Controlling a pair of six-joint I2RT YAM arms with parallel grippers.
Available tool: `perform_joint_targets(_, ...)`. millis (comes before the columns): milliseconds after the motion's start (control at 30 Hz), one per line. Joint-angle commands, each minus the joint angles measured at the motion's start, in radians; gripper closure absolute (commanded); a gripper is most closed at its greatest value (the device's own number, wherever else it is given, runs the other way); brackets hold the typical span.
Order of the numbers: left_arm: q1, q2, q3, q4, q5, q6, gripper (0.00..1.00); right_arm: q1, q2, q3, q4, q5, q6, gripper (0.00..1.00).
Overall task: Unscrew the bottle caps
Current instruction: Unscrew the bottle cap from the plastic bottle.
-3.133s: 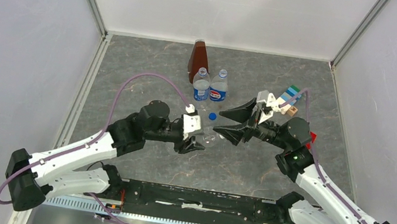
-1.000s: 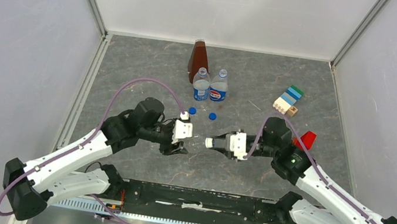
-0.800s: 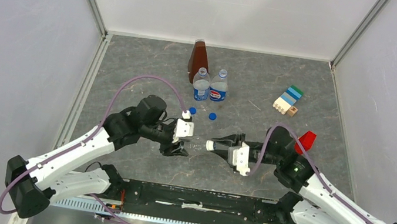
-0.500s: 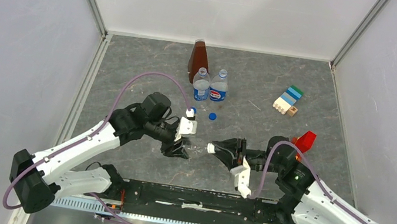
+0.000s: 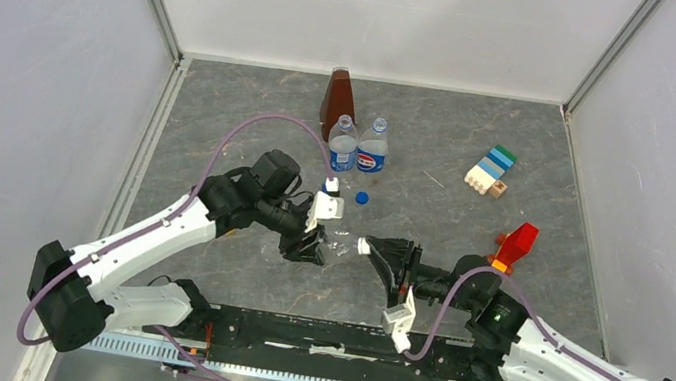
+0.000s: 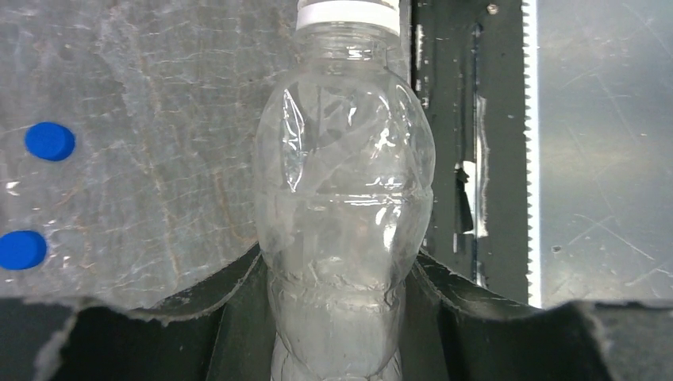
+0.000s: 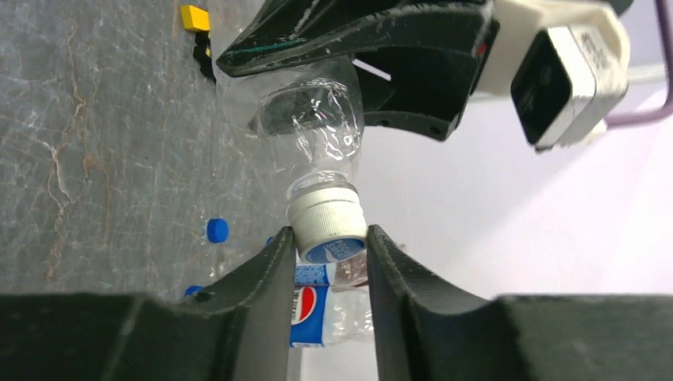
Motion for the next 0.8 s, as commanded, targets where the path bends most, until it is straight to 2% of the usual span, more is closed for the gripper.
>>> perform_joint_targets(0, -0.007, -0.08, -0.014, 0.187, -0.113, -0.029, 0.98, 0.011, -0.023, -0.032, 0.157, 0.068, 0.209, 0.55)
perform_joint_targets(167, -0.038, -0.142, -0.109, 0.272, -0.34, 0.022, 0.98, 0.011, -0.034, 0.038, 0.147, 0.284, 0.704, 0.35)
perform_joint_targets(233, -0.081, -0.145, -0.134, 0.31, -0.5, 0.042, 0.98, 0.009, -0.015, 0.097, 0.097, 0.359, 0.888, 0.27)
perform_joint_targets(333, -0.147, -0.148, -0.162, 0.368, -0.663, 0.08, 0.98, 0.009, 0.045, 0.221, -0.048, 0.423, 1.068, 0.24)
perform_joint_targets(400, -0.189, -0.166, -0.2, 0.432, -0.738, 0.113, 0.98, 0.004, 0.075, 0.263, -0.069, 0.472, 1.202, 0.23)
perform_joint_targets(500, -0.229, -0.206, -0.265, 0.545, -0.81, 0.154, 0.98, -0.026, 0.081, 0.293, -0.103, 0.344, 1.331, 0.21)
perform_joint_targets(633, -0.247, -0.251, -0.304, 0.603, -0.831, 0.174, 0.98, -0.127, 0.103, 0.306, -0.11, 0.257, 1.525, 0.24)
perform_joint_targets(767, -0.252, -0.293, -0.339, 0.645, -0.796, 0.187, 0.98, -0.33, 0.204, 0.304, -0.05, -0.06, 1.691, 0.29)
